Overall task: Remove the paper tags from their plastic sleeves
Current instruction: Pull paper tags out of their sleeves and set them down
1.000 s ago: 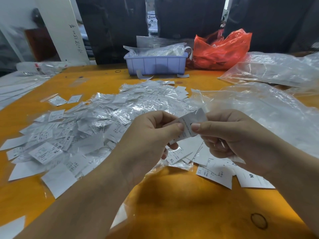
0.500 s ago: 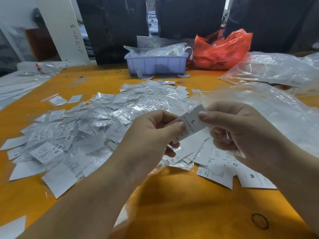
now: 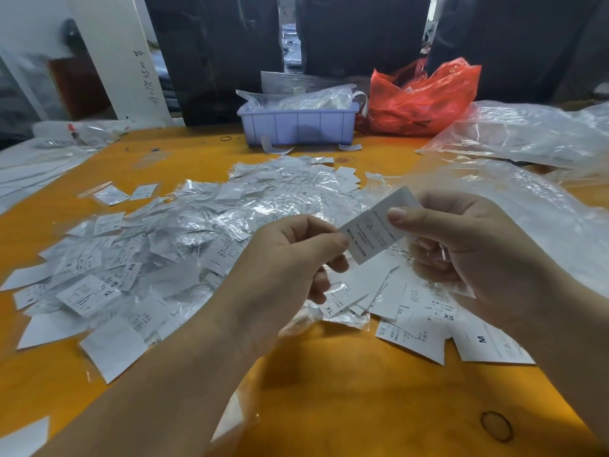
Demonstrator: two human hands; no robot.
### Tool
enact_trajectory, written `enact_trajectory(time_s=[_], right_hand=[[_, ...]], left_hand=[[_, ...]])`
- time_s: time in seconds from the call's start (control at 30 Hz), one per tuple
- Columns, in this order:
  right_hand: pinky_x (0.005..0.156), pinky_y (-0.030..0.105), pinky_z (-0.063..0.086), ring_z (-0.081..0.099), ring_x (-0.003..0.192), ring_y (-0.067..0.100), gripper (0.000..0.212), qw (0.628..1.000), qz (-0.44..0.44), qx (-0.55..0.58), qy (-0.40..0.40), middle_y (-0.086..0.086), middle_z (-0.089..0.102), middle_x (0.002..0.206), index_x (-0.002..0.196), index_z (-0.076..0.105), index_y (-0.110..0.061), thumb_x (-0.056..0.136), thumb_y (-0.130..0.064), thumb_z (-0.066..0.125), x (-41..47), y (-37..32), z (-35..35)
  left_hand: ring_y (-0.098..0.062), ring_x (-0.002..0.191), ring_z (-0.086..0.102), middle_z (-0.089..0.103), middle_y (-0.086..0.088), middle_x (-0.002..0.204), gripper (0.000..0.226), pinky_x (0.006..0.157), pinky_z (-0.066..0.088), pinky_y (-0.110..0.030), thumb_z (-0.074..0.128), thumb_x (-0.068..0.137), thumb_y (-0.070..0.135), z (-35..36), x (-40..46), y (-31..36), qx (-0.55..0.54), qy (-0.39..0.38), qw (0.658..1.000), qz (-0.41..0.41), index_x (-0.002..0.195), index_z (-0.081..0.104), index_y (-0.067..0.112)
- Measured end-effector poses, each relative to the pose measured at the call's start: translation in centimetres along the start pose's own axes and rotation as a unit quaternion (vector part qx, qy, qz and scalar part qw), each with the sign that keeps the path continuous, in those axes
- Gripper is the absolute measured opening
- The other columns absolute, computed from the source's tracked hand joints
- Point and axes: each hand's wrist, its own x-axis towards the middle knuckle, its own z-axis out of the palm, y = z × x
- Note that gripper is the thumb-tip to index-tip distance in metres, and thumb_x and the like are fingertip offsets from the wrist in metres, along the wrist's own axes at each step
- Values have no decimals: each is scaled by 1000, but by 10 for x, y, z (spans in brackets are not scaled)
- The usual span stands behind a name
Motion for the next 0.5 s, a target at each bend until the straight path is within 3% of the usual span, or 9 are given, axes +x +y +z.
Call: enact_trajectory(time_s=[0.17,0.23,0.4,0.5], right_hand=[[38,17,26,26,40,8,11,999,-1,-16,-28,1,34,52,64,73,-22,75,-21,69,-2,3,6],[38,17,26,26,39,8,5,999,1,-15,-33,-2,32,48,66,70,-19,71,-21,70,-3,5,8],[39,16,29,31,40,5,29,998,16,-41,-49,-5,36,49,86,69,-5,67,-26,72,-4,10,10],[39,15,30,33,40,4,32,997,31,-44,-51,-5,38,49,89,68,-4,66,-27,72,-4,11,11]], left_hand=[[-11,52,54,67,-2,66,11,50,49,-22,64,91,13,3,-2,-1,-14,-11,1000,15,80,69,13],[-11,54,57,69,-3,69,8,51,51,-24,64,91,12,4,-2,-1,-19,-19,999,24,84,68,11],[-12,58,60,70,-5,73,18,54,52,-24,67,78,25,5,-2,-3,-36,-32,998,35,86,68,9],[-14,59,60,69,-8,73,15,54,52,-25,67,75,27,5,-1,-4,-61,-40,997,25,82,70,14]])
